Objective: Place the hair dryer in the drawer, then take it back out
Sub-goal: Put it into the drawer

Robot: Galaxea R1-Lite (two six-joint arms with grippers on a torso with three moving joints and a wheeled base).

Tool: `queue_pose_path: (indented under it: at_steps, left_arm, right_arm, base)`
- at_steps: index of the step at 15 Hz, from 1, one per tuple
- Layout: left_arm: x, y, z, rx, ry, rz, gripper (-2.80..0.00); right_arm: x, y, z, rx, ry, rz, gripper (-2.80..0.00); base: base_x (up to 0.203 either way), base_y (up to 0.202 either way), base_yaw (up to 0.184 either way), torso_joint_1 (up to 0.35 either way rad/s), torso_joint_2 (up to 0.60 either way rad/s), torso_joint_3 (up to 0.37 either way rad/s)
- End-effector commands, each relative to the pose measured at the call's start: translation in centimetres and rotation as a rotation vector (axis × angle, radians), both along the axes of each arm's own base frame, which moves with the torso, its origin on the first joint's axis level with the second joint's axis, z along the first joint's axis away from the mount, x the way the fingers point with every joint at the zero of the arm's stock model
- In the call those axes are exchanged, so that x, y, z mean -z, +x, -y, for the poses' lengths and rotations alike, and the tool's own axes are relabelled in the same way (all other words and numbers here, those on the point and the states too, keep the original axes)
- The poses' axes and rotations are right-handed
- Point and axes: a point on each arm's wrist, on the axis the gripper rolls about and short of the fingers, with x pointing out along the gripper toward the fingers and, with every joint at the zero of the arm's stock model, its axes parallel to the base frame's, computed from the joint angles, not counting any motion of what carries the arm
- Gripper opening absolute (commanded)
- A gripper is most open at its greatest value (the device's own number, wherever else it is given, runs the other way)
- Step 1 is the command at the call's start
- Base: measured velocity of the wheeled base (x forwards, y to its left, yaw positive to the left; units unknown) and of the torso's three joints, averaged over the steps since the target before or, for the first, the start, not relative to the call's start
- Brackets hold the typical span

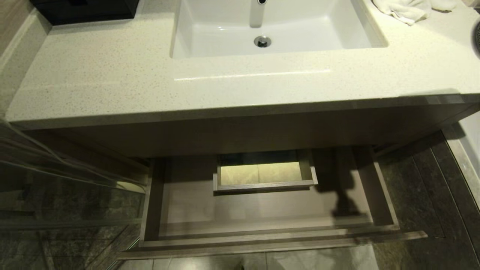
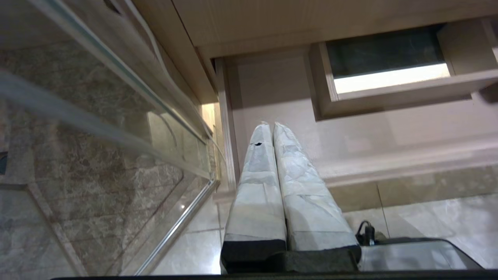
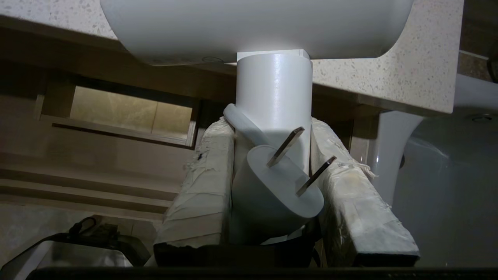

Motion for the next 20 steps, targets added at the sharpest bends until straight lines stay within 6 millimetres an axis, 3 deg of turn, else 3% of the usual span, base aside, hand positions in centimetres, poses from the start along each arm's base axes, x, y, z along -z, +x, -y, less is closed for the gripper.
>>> queue_pose_path:
  at_steps: [1,20]
  left_arm:
    - [0.03,0.01,0.00,0.001,0.001,0.000,-2.80]
    - [0.03,0.01,0.00,0.001,0.001,0.000,-2.80]
  right_arm:
    - [0.03,-0.46,-0.10,-0.001,-0.007,0.022,-2.80]
    - [0.62,-0.68,-0.06,0.040,-0.008,0.016,-2.80]
  base:
    - [0.000,0.000,0.000,-0.346,0.16,-0.188]
    - [0.000,0.000,0.000,-0.302,0.03,-0.271]
